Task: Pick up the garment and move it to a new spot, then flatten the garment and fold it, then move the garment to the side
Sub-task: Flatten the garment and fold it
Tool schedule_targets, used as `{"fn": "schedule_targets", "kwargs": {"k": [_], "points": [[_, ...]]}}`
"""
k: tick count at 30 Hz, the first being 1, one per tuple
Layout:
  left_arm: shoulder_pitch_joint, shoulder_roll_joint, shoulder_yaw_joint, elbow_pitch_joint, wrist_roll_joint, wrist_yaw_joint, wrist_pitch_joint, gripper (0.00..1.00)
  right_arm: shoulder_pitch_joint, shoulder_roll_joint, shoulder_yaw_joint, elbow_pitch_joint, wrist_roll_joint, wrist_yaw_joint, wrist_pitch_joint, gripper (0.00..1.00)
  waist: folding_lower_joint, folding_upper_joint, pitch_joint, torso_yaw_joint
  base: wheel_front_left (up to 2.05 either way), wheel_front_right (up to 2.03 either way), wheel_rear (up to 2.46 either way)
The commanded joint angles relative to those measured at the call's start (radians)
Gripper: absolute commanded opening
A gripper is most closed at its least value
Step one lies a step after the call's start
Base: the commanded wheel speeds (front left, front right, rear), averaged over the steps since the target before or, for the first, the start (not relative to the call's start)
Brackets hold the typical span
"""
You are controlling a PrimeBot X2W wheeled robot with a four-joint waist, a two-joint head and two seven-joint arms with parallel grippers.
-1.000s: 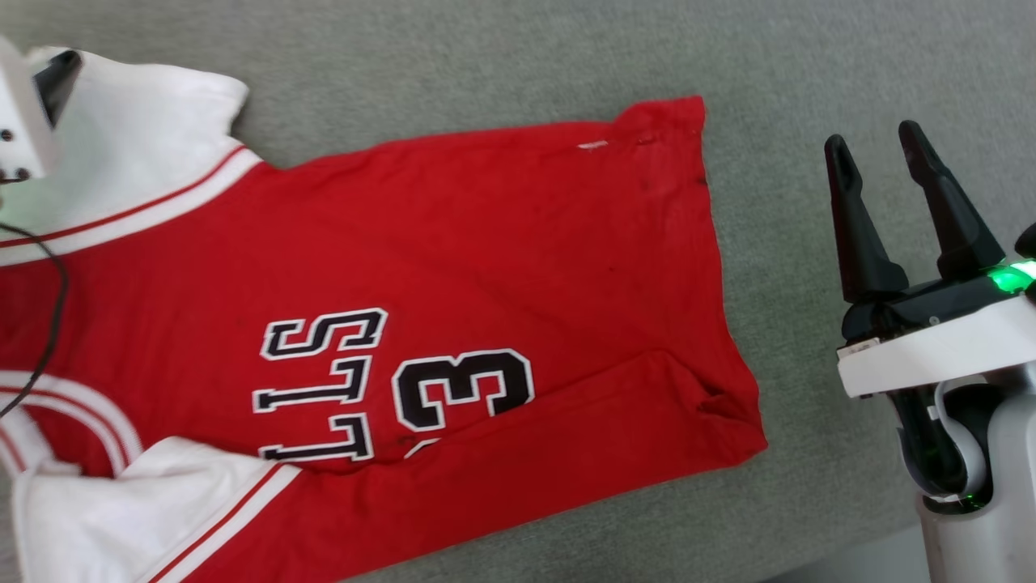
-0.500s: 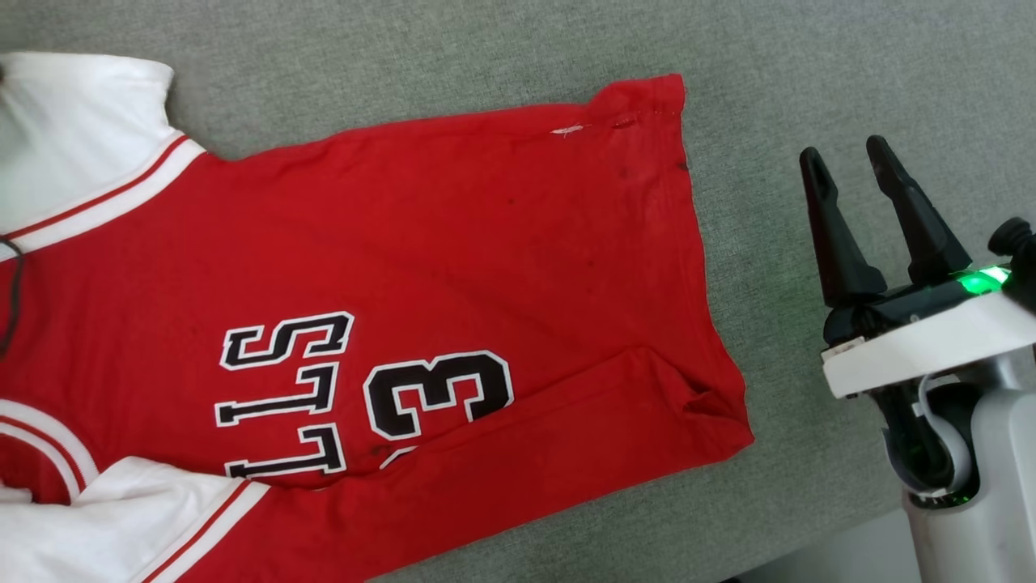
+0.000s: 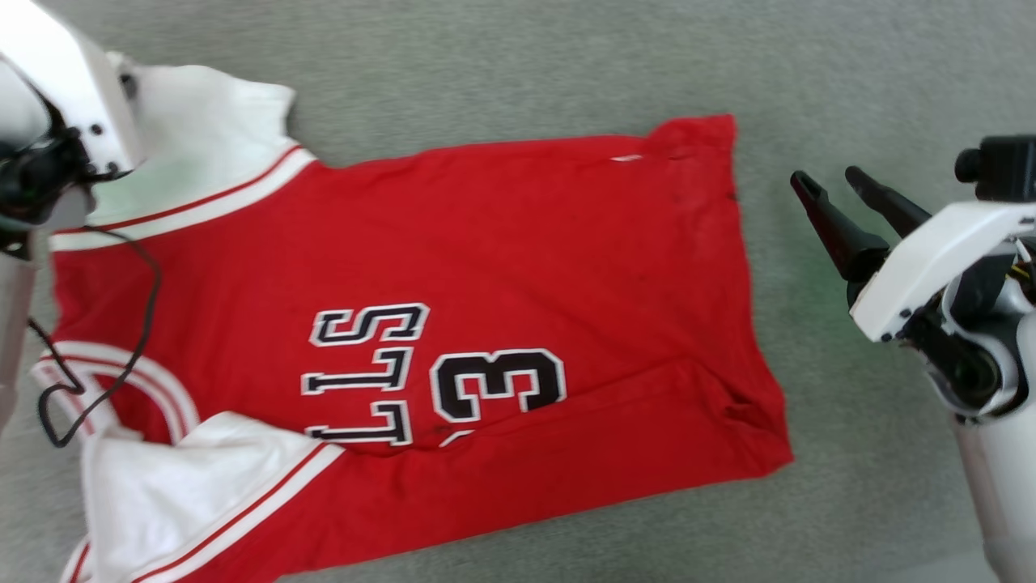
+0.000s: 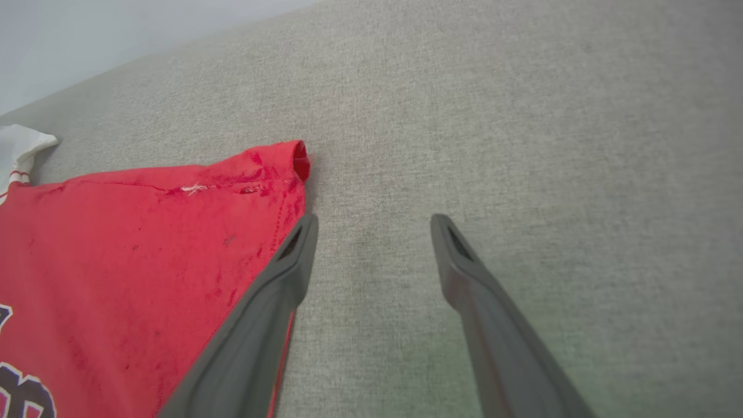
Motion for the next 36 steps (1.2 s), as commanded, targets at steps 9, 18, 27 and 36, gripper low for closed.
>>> {"fn": "schedule_targets", "kwargs": {"k": [9,18,27,36], "points": [[-0.051,-0.062,-0.036,-0.076,0.029,-0.016,-0.055,0.0,-0.193,-0.045,0.043,0.17,0.044,0.0,0.236,1.0,-0.0001,0.0,0.006,0.136,0.0,0.0,0.0],[-0.041,-0.08,-0.051,-0.1,0.031,-0.021,-0.08,0.0,-0.253,-0.015,0.118,0.356,0.039,0.0,0.457,0.0,-0.0001,0.0,0.035,0.176,0.0,0.0,0.0],[-0.008,-0.09,-0.033,-0.067,0.012,-0.04,-0.149,0.0,-0.332,-0.048,0.093,0.32,-0.001,0.0,0.436,0.0,-0.0001,0.0,-0.028,0.188,0.0,0.0,0.0],[0.164,-0.063,0.023,-0.11,-0.034,-0.033,-0.255,0.0,-0.221,-0.072,0.036,0.224,-0.016,-0.001,0.345,0.0,-0.0001,0.0,-0.167,0.198,0.0,0.0,0.0]]}}
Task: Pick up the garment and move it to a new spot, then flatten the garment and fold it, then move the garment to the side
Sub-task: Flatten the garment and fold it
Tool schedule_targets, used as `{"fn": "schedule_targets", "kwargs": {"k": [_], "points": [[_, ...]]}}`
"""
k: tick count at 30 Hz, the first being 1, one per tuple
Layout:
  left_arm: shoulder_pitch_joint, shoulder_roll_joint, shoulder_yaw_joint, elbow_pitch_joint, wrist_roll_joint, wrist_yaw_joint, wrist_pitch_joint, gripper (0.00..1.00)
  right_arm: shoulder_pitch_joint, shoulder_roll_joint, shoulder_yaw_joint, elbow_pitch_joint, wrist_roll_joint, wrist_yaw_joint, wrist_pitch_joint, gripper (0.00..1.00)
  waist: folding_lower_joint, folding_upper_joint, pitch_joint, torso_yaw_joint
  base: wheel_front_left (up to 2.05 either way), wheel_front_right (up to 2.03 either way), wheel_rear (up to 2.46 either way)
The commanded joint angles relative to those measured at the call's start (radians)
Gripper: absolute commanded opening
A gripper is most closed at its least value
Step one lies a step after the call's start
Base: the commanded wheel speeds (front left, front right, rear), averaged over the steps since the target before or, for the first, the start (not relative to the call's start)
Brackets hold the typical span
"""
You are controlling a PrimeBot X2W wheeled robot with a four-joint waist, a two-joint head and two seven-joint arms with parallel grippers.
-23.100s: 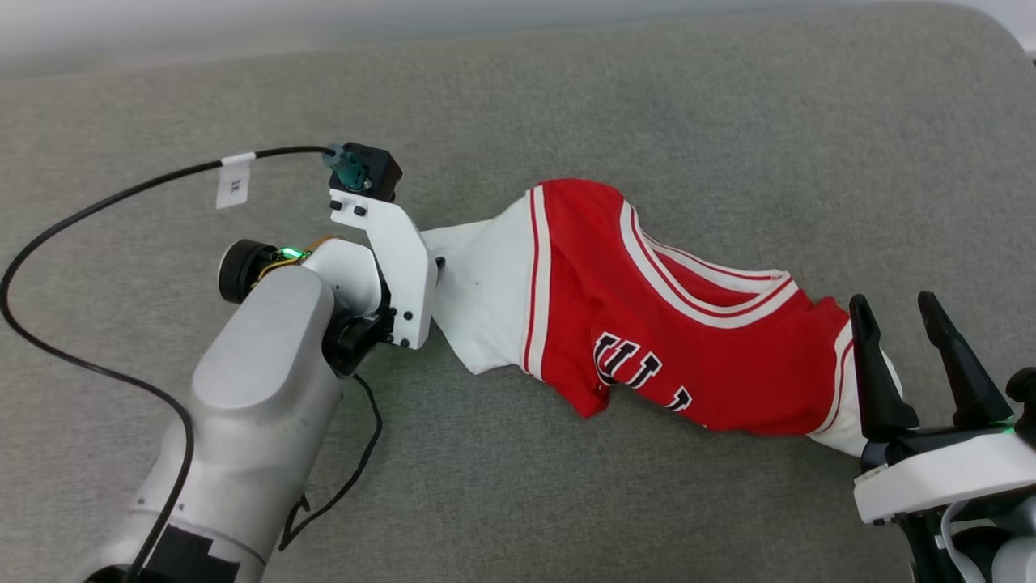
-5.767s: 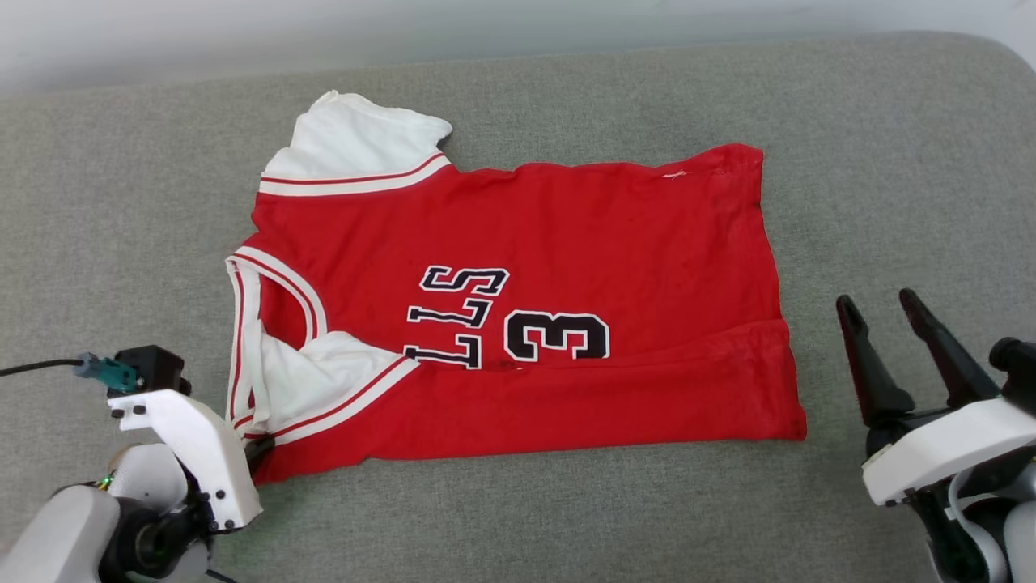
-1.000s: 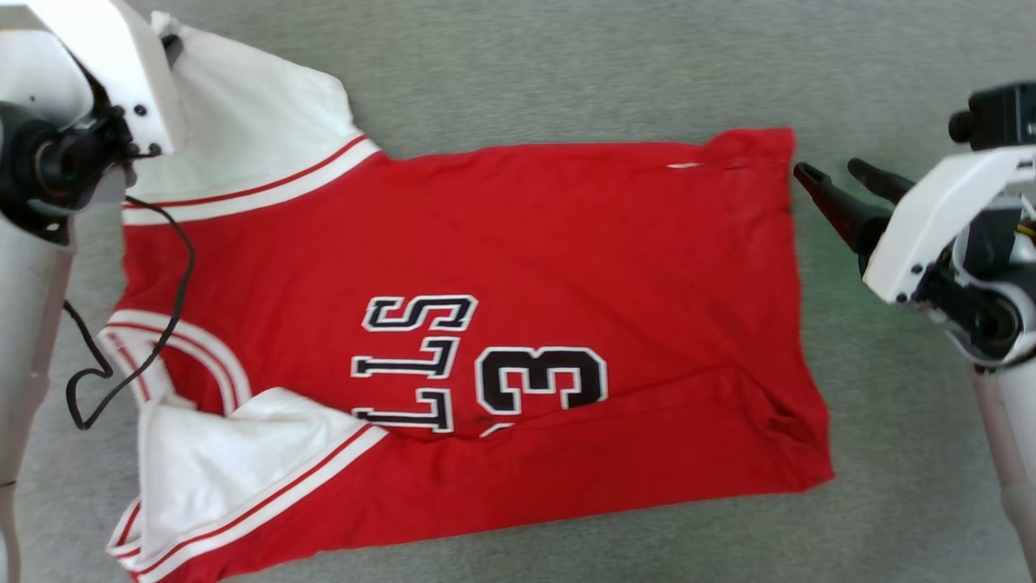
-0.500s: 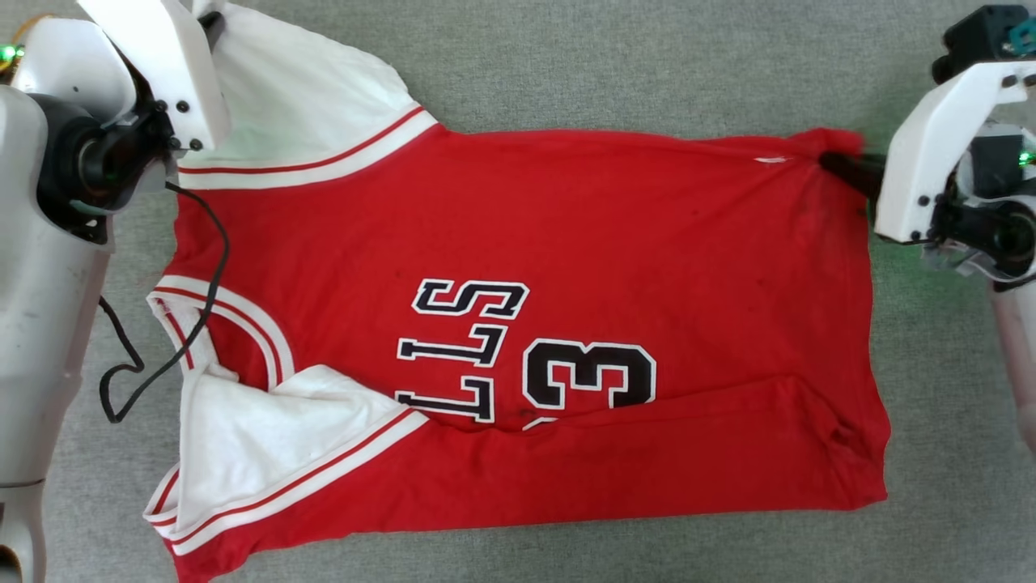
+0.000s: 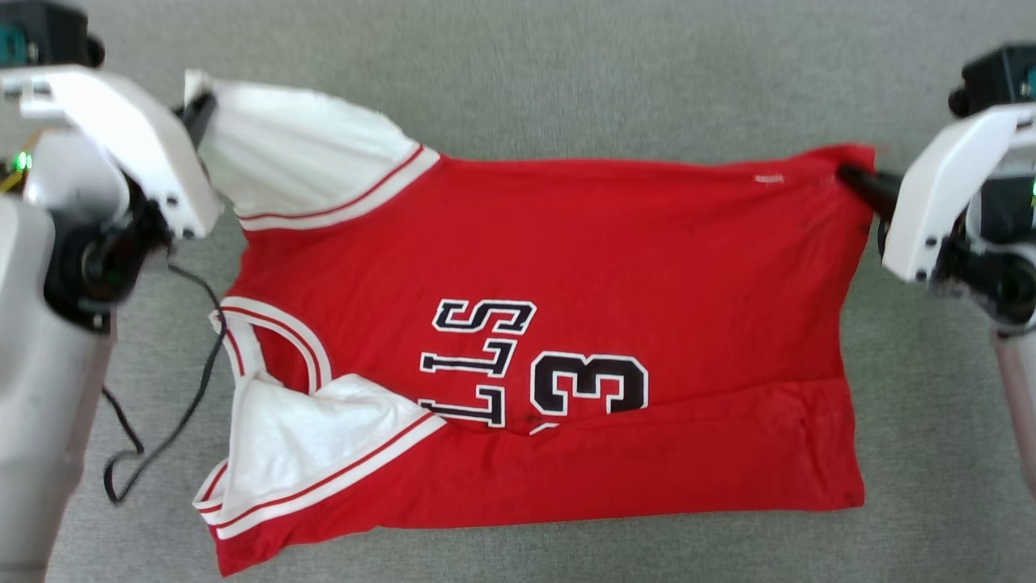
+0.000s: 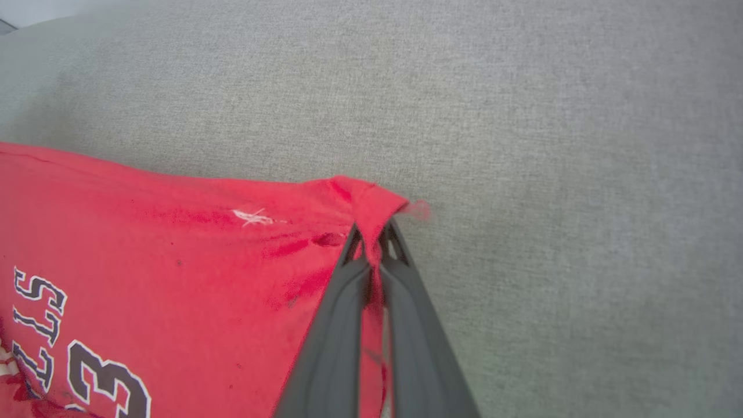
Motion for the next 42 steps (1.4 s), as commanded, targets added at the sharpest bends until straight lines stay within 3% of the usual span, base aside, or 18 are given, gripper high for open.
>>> {"fn": "schedule_targets", "kwargs": {"k": [1,9,19,20,21,22,23,24,30,34,42], "points": [[0.056,0.011,0.013,-0.025,-0.01,0.011,-0.019,0.0,0.045,-0.007,-0.008,-0.02,-0.001,-0.001,-0.012,0.0,0.0,0.0,-0.053,0.007,0.0,0.0,0.0],[0.406,0.031,0.079,-0.163,-0.073,0.083,-0.109,0.0,0.274,0.01,-0.042,-0.092,-0.003,-0.001,-0.069,0.0,0.0,0.0,-0.164,0.019,0.0,0.0,0.0],[0.732,-0.036,0.104,-0.207,-0.174,0.127,-0.151,0.0,0.52,0.047,-0.097,-0.118,0.0,-0.001,-0.107,0.0,0.0,0.0,-0.209,0.031,0.0,0.0,0.0],[0.749,-0.041,0.1,-0.201,-0.179,0.129,-0.15,0.0,0.537,0.053,-0.099,-0.115,0.001,-0.001,-0.112,0.02,0.0,0.0,-0.21,0.031,0.0,0.0,0.0],[0.764,-0.049,0.096,-0.196,-0.184,0.132,-0.147,0.0,0.554,0.056,-0.094,-0.108,-0.006,-0.001,-0.113,0.35,0.0,0.0,-0.211,0.029,0.0,0.0,0.0],[0.772,-0.058,0.093,-0.192,-0.189,0.131,-0.15,0.39,0.57,0.06,-0.09,-0.103,-0.009,-0.001,-0.116,1.0,0.0,0.0,-0.212,0.029,0.0,0.0,0.0],[0.778,-0.068,0.09,-0.186,-0.19,0.13,-0.155,0.95,0.581,0.067,-0.094,-0.097,-0.006,-0.001,-0.127,1.0,0.0,0.0,-0.213,0.029,0.0,0.0,0.0],[0.783,-0.071,0.088,-0.179,-0.184,0.128,-0.167,1.0,0.59,0.067,-0.092,-0.093,-0.011,-0.001,-0.139,1.0,0.0,0.0,-0.213,0.029,0.0,0.0,0.0],[0.775,-0.1,0.08,-0.174,-0.129,0.115,-0.278,1.0,0.623,0.076,-0.087,-0.113,-0.024,-0.001,-0.256,1.0,0.0,0.0,-0.226,0.021,0.0,0.0,0.0],[0.763,-0.121,0.069,-0.232,-0.037,0.139,-0.416,1.0,0.648,0.058,-0.097,-0.202,-0.031,-0.001,-0.358,1.0,0.0,0.0,-0.254,0.013,0.0,0.0,0.0],[0.74,-0.148,0.027,-0.341,0.113,0.169,-0.593,1.0,0.678,0.021,-0.217,-0.311,-0.038,-0.001,-0.31,1.0,0.0,0.0,-0.305,0.005,0.0,0.0,0.0]]}}
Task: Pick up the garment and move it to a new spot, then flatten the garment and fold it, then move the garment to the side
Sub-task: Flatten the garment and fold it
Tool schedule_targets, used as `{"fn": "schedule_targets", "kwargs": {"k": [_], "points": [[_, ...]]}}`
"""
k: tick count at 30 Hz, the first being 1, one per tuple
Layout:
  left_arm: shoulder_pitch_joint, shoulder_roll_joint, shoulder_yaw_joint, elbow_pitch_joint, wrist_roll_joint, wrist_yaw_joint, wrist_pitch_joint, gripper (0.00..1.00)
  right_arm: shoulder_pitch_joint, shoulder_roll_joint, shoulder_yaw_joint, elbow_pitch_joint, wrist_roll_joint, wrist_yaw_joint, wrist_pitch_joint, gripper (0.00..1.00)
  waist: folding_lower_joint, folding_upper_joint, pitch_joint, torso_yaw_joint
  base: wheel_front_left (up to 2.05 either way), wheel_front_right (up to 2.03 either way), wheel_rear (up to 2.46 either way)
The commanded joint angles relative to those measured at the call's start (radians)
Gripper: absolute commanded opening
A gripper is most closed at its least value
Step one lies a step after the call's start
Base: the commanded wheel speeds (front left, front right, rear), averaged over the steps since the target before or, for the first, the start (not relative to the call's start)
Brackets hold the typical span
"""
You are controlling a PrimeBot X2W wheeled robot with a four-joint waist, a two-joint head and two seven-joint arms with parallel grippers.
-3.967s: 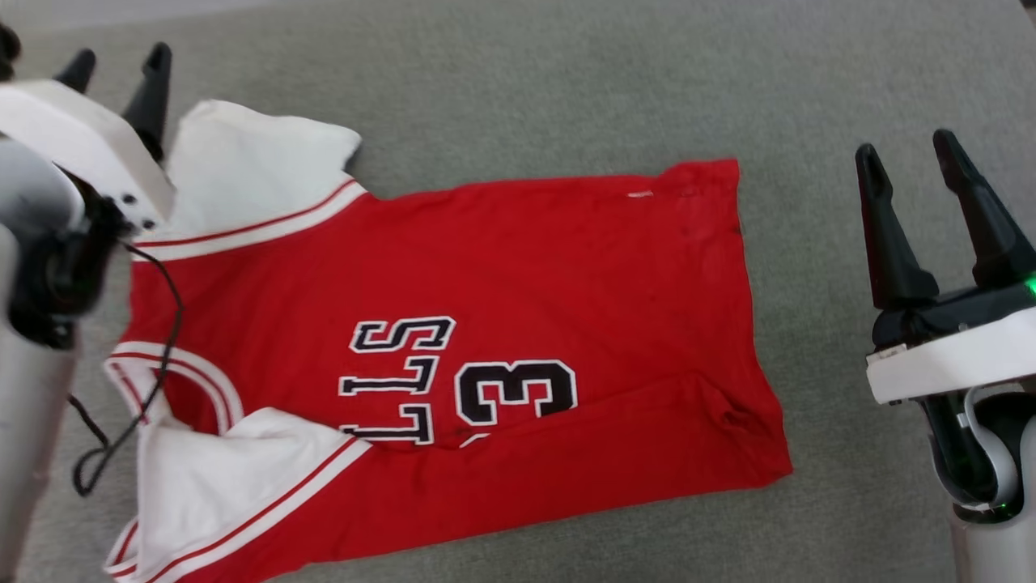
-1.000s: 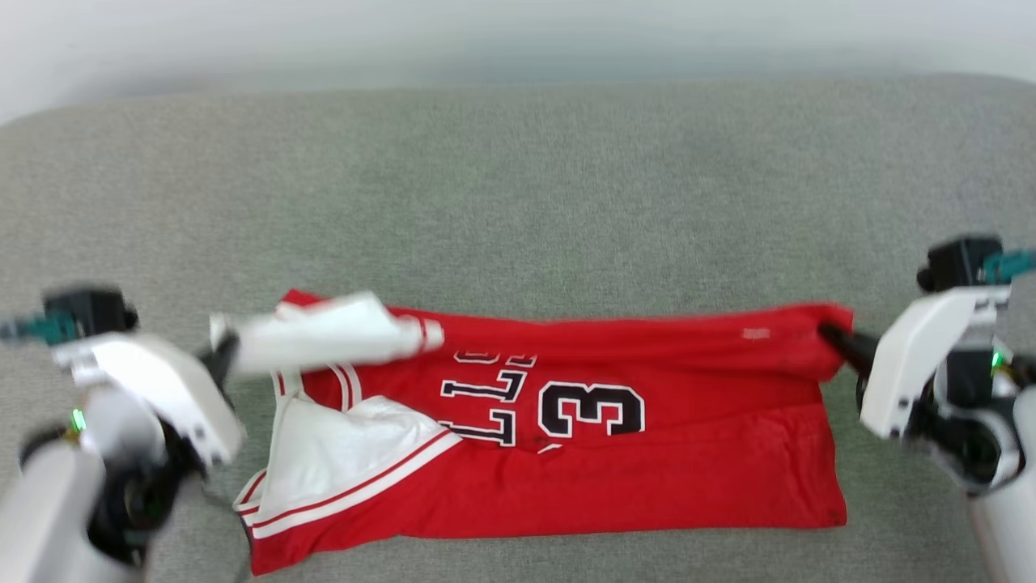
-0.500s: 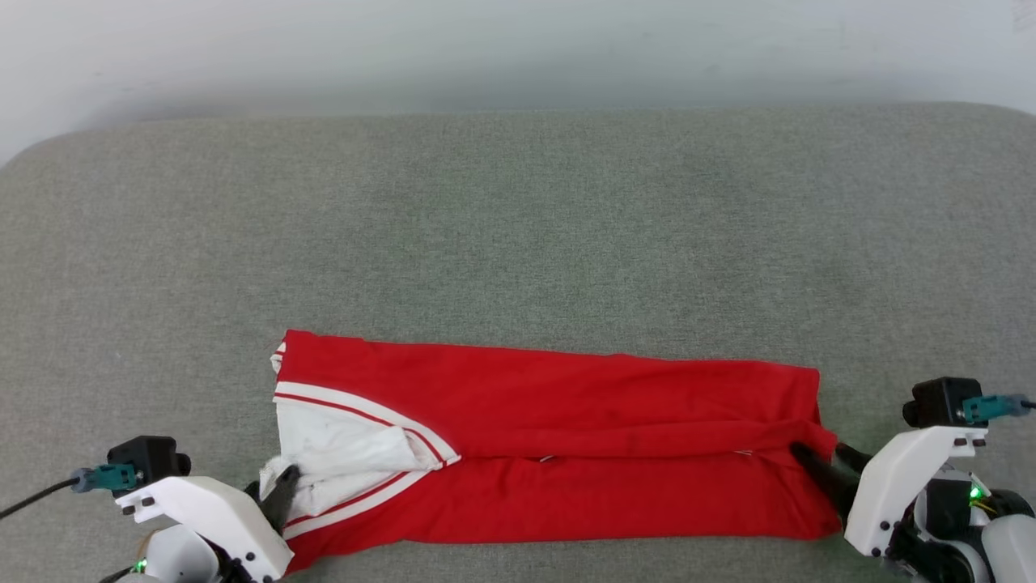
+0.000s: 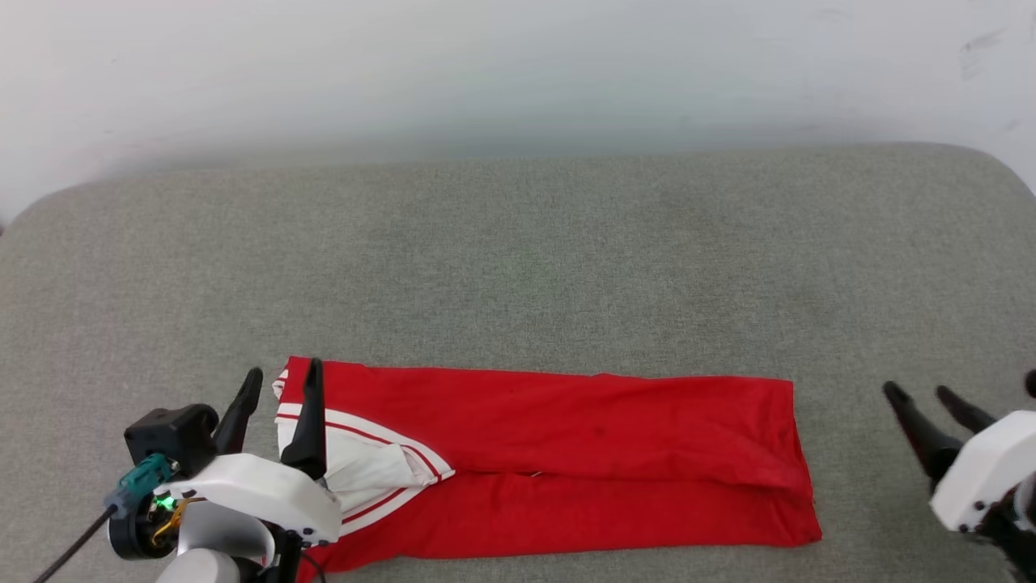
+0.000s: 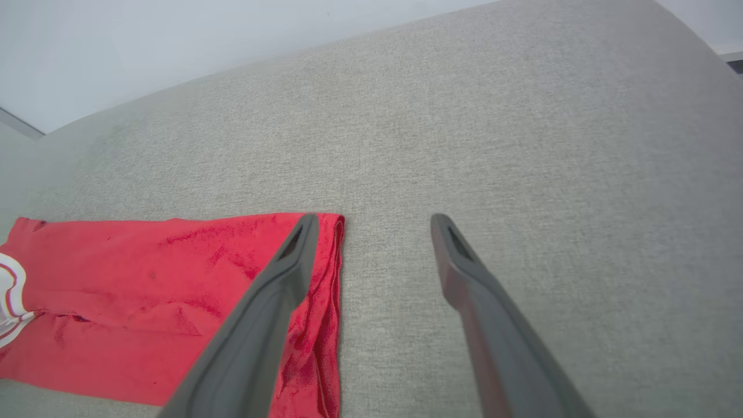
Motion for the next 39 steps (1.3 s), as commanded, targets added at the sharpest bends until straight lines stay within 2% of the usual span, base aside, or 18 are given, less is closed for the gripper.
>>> {"fn": "schedule_targets", "kwargs": {"k": [1,5,12,19,24,28,29,30,31,39], "points": [[-0.013,-0.004,-0.004,-0.011,0.019,0.007,-0.022,1.0,0.01,-0.007,-0.018,-0.01,-0.008,-0.001,0.018,1.0,0.0001,0.0,-0.008,0.0,0.0,0.0,0.0],[-0.005,-0.019,-0.012,-0.05,0.095,0.043,-0.115,1.0,0.023,-0.018,-0.101,-0.038,-0.033,-0.001,0.154,1.0,0.0001,0.0,-0.017,0.019,0.0,0.0,0.0],[0.019,-0.02,-0.03,-0.113,0.177,0.072,-0.161,1.0,0.048,0.034,-0.136,-0.045,-0.063,-0.001,0.343,1.0,0.0001,0.0,-0.006,0.071,0.0,0.0,0.0],[0.012,-0.01,-0.056,-0.18,0.206,0.083,-0.141,1.0,0.012,0.103,-0.107,0.029,-0.052,-0.001,0.401,1.0,0.0001,0.0,0.035,0.124,0.0,0.0,0.0],[-0.003,-0.018,-0.064,-0.193,0.21,0.083,-0.138,1.0,-0.027,0.138,-0.099,0.129,-0.021,-0.001,0.417,1.0,0.0001,0.0,0.055,0.144,0.0,0.0,0.0],[-0.005,-0.019,-0.07,-0.194,0.21,0.084,-0.134,1.0,-0.021,0.148,-0.067,0.224,-0.013,-0.001,0.478,0.99,0.0001,0.0,0.06,0.151,0.0,0.0,0.0],[-0.004,-0.019,-0.071,-0.195,0.211,0.085,-0.134,1.0,-0.018,0.152,-0.059,0.24,-0.011,-0.001,0.49,0.45,0.0001,0.0,0.059,0.152,0.0,0.0,0.0],[-0.002,-0.02,-0.073,-0.195,0.209,0.086,-0.131,1.0,-0.022,0.152,-0.052,0.243,-0.008,-0.001,0.491,0.14,0.0001,0.0,0.06,0.151,0.0,0.0,0.0],[0.0,-0.021,-0.073,-0.196,0.209,0.088,-0.13,1.0,-0.03,0.153,-0.047,0.247,-0.004,-0.001,0.489,0.0,0.0001,0.0,0.06,0.149,0.0,0.0,0.0],[0.026,-0.005,-0.071,-0.199,0.211,0.099,-0.121,1.0,-0.101,0.096,-0.022,0.193,0.019,-0.001,0.449,0.0,0.0001,0.0,0.035,0.118,0.0,0.0,0.0]]}}
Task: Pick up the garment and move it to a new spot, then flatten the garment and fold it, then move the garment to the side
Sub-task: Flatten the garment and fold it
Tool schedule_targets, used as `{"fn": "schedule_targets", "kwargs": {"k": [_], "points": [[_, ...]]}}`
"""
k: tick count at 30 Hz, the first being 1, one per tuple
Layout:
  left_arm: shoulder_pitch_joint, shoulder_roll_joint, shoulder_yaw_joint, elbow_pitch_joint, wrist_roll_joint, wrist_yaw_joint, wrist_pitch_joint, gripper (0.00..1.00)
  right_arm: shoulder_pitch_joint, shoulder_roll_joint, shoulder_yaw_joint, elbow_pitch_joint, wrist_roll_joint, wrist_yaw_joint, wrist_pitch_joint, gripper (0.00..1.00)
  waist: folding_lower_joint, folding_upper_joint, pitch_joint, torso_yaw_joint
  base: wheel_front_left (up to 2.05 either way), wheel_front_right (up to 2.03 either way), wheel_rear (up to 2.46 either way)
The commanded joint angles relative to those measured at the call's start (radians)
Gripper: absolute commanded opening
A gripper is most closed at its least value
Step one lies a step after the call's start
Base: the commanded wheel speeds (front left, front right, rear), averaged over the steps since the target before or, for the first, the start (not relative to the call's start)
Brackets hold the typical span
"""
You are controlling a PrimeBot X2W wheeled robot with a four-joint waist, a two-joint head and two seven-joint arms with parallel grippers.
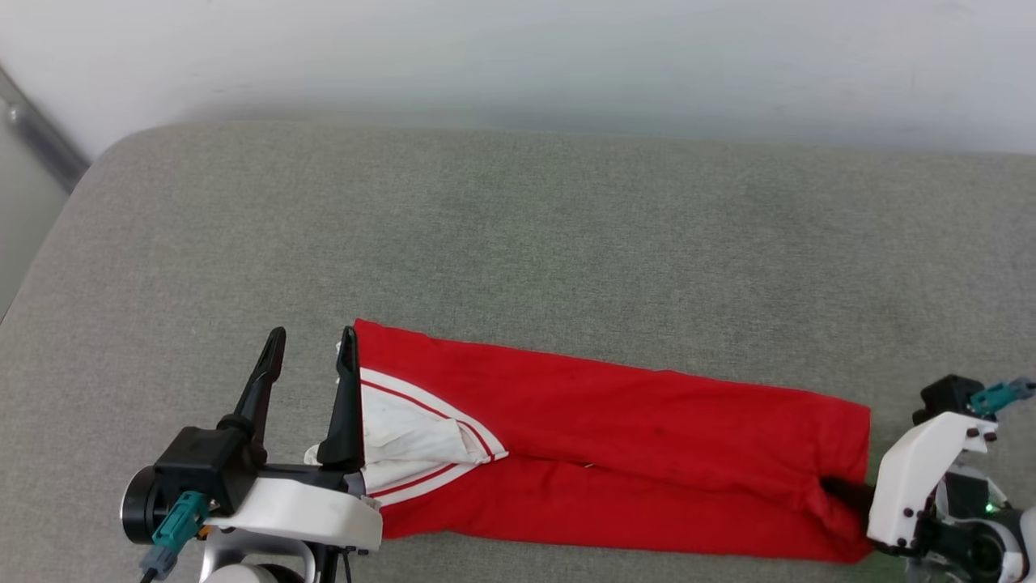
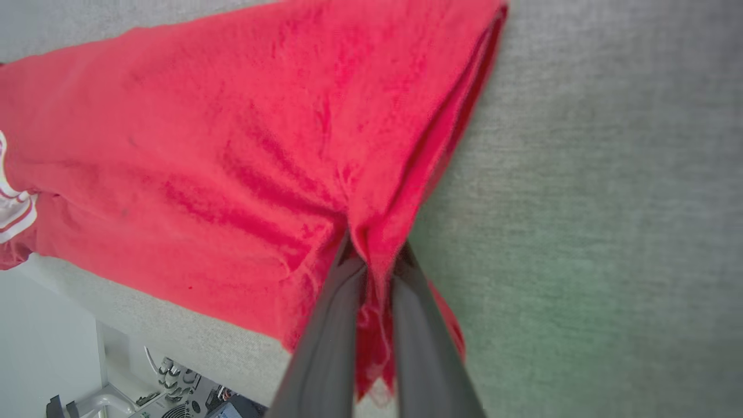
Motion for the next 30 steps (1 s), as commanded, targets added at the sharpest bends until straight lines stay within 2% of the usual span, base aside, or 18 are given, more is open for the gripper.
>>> {"fn": "schedule_targets", "kwargs": {"k": [1,7,12,17,19,20,23,25,30], "points": [[0.015,0.008,0.002,-0.007,0.009,0.005,0.004,1.0,-0.02,-0.019,-0.001,-0.01,0.006,0.0,-0.008,0.0,0.0,0.0,-0.011,-0.011,0.0,0.0,0.0],[0.025,0.009,-0.006,-0.015,0.01,0.015,0.011,1.0,-0.014,-0.059,-0.065,-0.027,-0.013,-0.001,0.002,0.0,0.0,0.0,-0.033,-0.045,0.0,0.0,0.0],[0.033,0.005,-0.007,-0.017,0.005,0.018,0.01,1.0,0.01,-0.076,-0.205,-0.043,-0.044,-0.001,0.019,0.0,0.0,0.0,-0.037,-0.079,0.0,0.0,0.0],[0.025,0.002,-0.01,-0.013,0.004,0.02,0.008,1.0,0.017,-0.033,-0.352,-0.088,-0.081,0.0,0.056,0.0,0.0,0.0,-0.038,-0.107,0.0,0.0,0.0],[0.022,0.002,-0.012,-0.011,0.003,0.02,0.009,1.0,0.002,0.007,-0.388,-0.101,-0.055,0.0,0.09,0.0,0.0,0.0,-0.039,-0.116,0.0,0.0,0.0],[0.022,0.002,-0.012,-0.011,0.003,0.02,0.009,1.0,0.002,0.007,-0.388,-0.101,-0.055,0.0,0.09,0.0,0.0,0.0,-0.039,-0.116,0.0,0.0,0.0],[0.02,0.004,-0.015,-0.011,0.002,0.018,0.01,1.0,-0.03,0.088,-0.432,-0.119,0.032,0.0,0.163,0.0,0.0,0.0,-0.04,-0.123,0.0,0.0,0.0],[0.019,0.005,-0.016,-0.012,0.003,0.018,0.012,1.0,-0.052,0.128,-0.464,-0.116,0.131,0.0,0.229,0.0,0.0,0.0,-0.04,-0.124,0.0,0.0,0.0],[-0.001,0.003,-0.025,-0.01,0.004,0.012,0.021,1.0,-0.085,0.163,-0.459,-0.075,0.345,0.0,0.346,0.0,0.0,0.0,-0.034,-0.105,0.0,0.0,0.0]]}}
